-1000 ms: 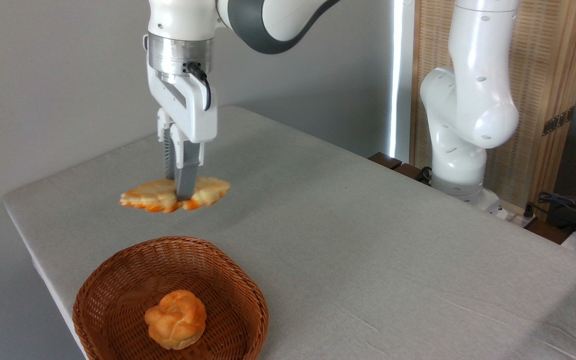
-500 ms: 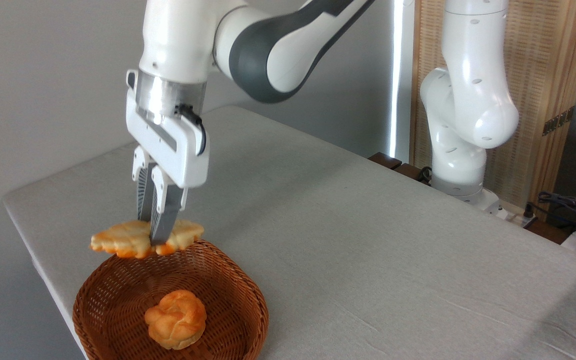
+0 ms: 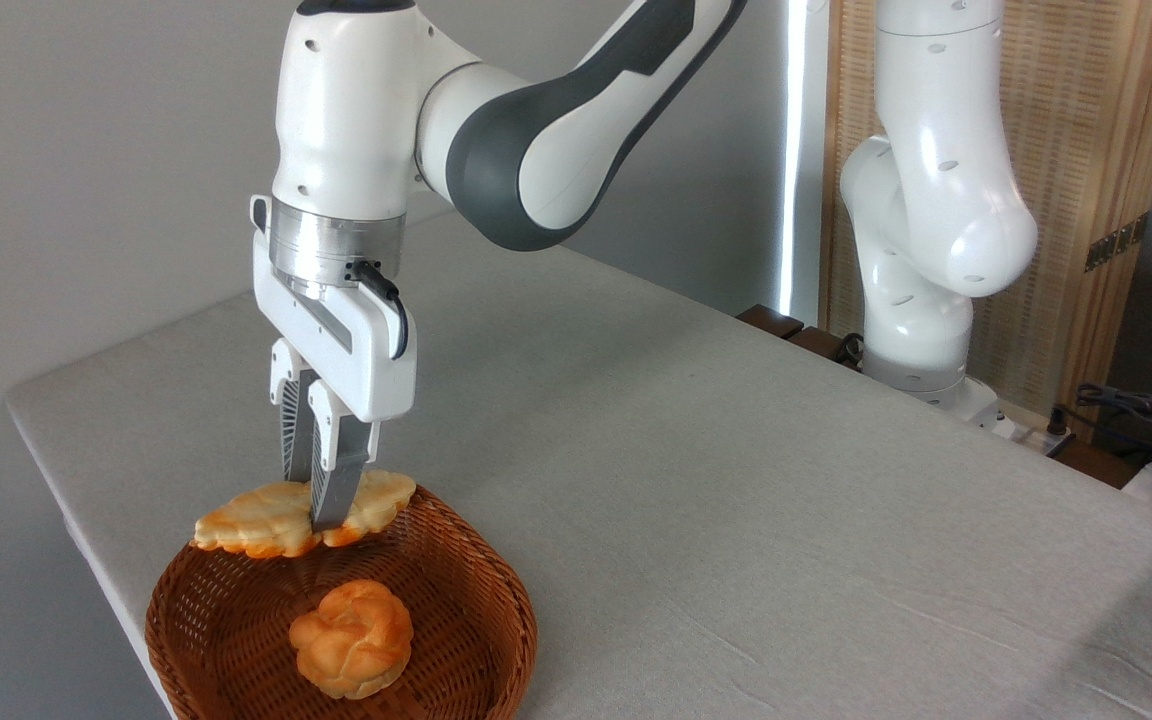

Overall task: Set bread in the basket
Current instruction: 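Lower the pastry into the basket beside the round bun, then open the gripper to release the pastry and raise it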

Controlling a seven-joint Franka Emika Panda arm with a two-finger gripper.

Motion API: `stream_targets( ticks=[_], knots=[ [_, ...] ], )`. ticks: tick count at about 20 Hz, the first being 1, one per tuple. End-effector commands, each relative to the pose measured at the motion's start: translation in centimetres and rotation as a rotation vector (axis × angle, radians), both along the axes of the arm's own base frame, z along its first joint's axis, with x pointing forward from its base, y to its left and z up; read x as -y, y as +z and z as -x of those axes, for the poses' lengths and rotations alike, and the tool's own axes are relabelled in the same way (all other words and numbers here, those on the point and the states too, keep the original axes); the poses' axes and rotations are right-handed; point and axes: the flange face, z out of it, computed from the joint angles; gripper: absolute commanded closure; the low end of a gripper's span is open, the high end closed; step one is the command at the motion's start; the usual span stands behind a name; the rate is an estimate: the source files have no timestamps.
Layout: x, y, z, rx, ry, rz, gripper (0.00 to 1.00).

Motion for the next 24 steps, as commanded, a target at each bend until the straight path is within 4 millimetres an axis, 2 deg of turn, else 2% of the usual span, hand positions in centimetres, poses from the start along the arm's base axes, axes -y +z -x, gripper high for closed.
stream_targets(
  ticks=[1, 12, 16, 20, 24],
  knots=[
    [0.0, -0.3, -0.7, 0.006, 0.003, 0.005, 0.00],
    [0.1, 0.3, -1.1, 0.020, 0.005, 0.006, 0.00],
    [0.0, 1.3, -1.3, 0.036, 0.010, 0.011, 0.00],
    [-1.4, 3.3, -0.8, 0.050, 0.033, 0.022, 0.00],
    [-1.7, 4.5, 0.5, -0.096, 0.024, 0.011, 0.00]
  ],
)
